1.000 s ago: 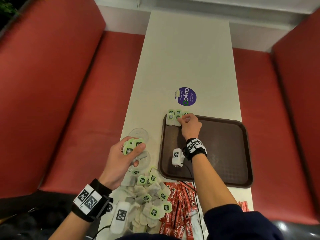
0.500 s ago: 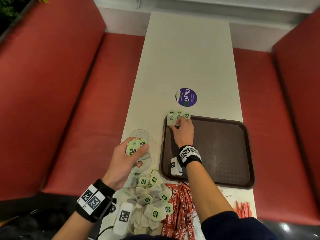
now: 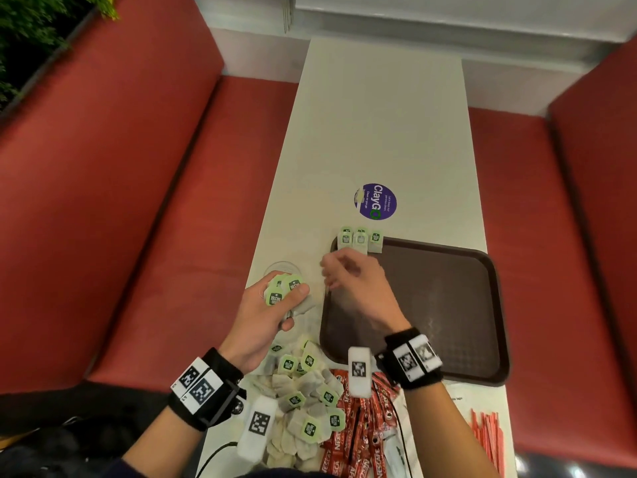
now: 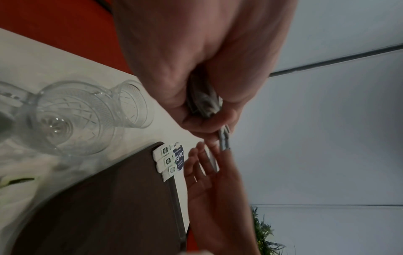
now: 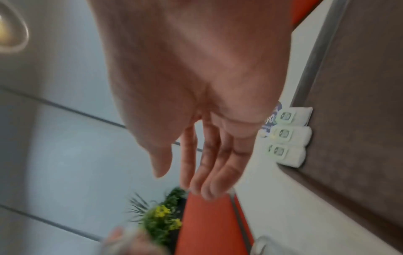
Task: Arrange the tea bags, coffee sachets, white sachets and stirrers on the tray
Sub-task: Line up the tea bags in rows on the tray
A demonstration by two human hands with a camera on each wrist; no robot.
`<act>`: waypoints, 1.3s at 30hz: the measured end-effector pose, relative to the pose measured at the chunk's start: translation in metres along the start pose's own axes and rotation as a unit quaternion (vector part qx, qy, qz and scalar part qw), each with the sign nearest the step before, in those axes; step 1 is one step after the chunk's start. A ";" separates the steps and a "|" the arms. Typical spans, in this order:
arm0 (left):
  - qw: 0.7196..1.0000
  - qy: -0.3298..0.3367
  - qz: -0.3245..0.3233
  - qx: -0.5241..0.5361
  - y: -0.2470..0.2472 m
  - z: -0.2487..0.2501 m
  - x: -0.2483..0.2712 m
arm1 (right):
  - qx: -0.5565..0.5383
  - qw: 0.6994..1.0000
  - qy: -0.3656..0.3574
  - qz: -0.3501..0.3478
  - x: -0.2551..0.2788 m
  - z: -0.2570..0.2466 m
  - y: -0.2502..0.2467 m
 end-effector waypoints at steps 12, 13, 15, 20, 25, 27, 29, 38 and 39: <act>0.999 -0.009 0.019 -0.043 0.030 -0.009 -0.009 | -0.040 0.999 -0.016 -0.019 0.075 -0.006 -0.002; 0.999 -0.013 0.023 -0.044 0.031 -0.009 -0.010 | -0.037 0.999 -0.019 -0.016 0.077 -0.006 -0.004; 0.999 -0.017 0.026 -0.045 0.033 -0.010 -0.011 | -0.023 0.999 -0.023 -0.012 0.081 -0.009 -0.007; 0.998 -0.030 0.016 -0.052 0.037 -0.008 -0.011 | 0.041 0.999 -0.032 -0.014 0.076 -0.007 -0.019; 0.997 -0.064 0.041 0.010 0.024 -0.010 -0.007 | 0.046 0.988 -0.006 0.148 0.037 0.028 -0.069; 0.996 -0.074 0.033 0.041 0.019 -0.010 -0.003 | 0.079 0.976 0.010 0.202 0.012 0.048 -0.091; 0.994 -0.084 0.029 0.062 0.015 -0.010 0.002 | 0.100 0.968 0.034 0.226 -0.012 0.066 -0.106; 0.991 -0.102 0.047 0.078 0.004 -0.013 0.014 | 0.157 0.965 0.067 0.201 -0.072 0.122 -0.112; 0.990 -0.102 0.049 0.079 0.003 -0.013 0.015 | 0.161 0.964 0.067 0.201 -0.074 0.125 -0.112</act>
Point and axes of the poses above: each hand's wrist, its own x-axis away from the middle knuckle, its own y-axis out of the palm, z = x × y, the point moved 2 cm from there along -x, towards the middle knuckle, and after that the axes turned 10 degrees about -z, right-handed, at the moved point
